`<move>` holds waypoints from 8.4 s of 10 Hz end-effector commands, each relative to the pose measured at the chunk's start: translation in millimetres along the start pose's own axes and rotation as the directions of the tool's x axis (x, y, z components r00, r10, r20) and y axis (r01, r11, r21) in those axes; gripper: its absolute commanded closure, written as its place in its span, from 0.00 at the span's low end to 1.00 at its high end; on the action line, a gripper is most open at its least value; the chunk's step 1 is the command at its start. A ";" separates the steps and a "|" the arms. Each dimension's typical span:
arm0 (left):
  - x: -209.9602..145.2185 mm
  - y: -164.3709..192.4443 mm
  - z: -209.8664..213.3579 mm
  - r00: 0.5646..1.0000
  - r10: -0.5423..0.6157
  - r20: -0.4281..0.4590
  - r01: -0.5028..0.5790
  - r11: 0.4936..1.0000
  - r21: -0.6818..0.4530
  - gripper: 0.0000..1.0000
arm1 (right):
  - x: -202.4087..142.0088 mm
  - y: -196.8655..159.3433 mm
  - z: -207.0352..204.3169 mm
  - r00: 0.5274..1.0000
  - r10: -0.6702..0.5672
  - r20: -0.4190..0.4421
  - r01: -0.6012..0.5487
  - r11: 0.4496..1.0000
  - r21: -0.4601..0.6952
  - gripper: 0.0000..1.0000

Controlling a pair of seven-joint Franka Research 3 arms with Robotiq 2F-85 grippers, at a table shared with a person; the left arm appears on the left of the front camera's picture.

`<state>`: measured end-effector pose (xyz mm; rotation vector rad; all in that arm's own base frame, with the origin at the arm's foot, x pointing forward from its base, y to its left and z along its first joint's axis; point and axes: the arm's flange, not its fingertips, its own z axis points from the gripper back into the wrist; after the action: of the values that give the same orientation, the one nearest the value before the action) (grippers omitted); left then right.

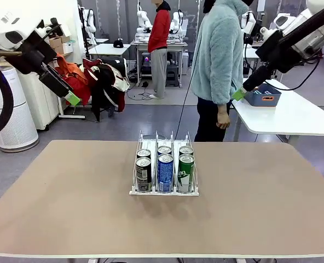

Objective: Fill the beverage cans into the dispenser.
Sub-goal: Pick up the Ionic drink handed by the human.

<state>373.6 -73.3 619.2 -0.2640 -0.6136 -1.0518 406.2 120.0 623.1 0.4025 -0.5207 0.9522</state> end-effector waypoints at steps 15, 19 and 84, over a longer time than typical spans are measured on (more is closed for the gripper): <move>70.8 30.4 134.2 0.971 -0.140 0.195 0.147 0.989 -0.018 0.00 | 96.2 6.4 163.6 0.973 0.190 0.134 -0.163 0.968 -0.189 0.00; 78.6 33.5 148.0 0.970 -0.129 0.205 0.141 0.989 -0.043 0.00 | 92.5 10.6 162.9 0.962 0.232 0.144 -0.202 0.960 -0.193 0.00; 92.6 7.1 135.4 0.995 -0.077 0.070 0.080 0.996 -0.046 0.00 | 95.7 44.8 161.2 0.993 0.073 0.094 -0.045 0.961 -0.274 0.00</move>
<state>365.3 -72.4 782.5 -0.3385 -0.6626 -1.1463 375.5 119.0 814.0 0.1934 -0.7546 0.8992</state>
